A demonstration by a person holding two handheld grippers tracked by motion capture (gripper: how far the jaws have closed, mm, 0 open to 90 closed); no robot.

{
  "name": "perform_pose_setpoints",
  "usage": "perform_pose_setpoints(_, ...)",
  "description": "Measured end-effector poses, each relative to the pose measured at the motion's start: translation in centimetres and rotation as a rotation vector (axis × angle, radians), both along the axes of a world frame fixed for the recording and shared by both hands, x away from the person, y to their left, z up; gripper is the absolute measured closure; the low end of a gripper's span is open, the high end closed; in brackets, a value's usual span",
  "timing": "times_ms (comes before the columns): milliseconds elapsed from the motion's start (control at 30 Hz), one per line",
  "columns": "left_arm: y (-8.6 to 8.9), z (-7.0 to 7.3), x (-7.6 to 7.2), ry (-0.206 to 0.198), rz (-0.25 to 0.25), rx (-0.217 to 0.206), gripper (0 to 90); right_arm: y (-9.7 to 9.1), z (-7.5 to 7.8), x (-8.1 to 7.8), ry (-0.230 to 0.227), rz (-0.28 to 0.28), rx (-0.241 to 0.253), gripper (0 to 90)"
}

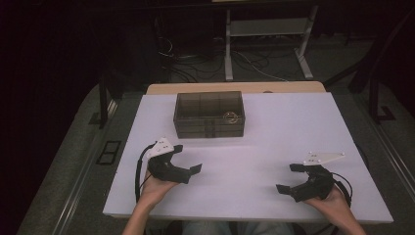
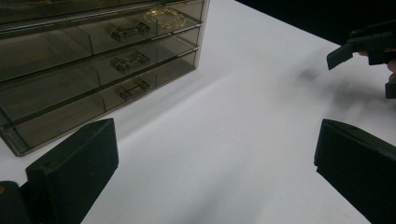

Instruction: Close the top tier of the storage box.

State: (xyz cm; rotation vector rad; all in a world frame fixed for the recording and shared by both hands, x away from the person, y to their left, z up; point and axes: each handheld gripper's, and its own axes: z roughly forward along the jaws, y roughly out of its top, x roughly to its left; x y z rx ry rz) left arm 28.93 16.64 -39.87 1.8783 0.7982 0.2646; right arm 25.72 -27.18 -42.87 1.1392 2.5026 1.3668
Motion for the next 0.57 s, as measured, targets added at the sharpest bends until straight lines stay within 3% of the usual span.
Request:
perform_pose_setpoints(133,0.2,-0.4,-0.6,-0.005,-0.008,0.011,0.0,0.1,0.0,-0.1,-0.001,0.001,0.0,0.0)
perform_pose_setpoints(567,1.3,-1.7,-2.4,-0.019,-0.015,-0.022,0.0,0.2,0.0,-0.2,0.005,0.003,-0.001,0.0)
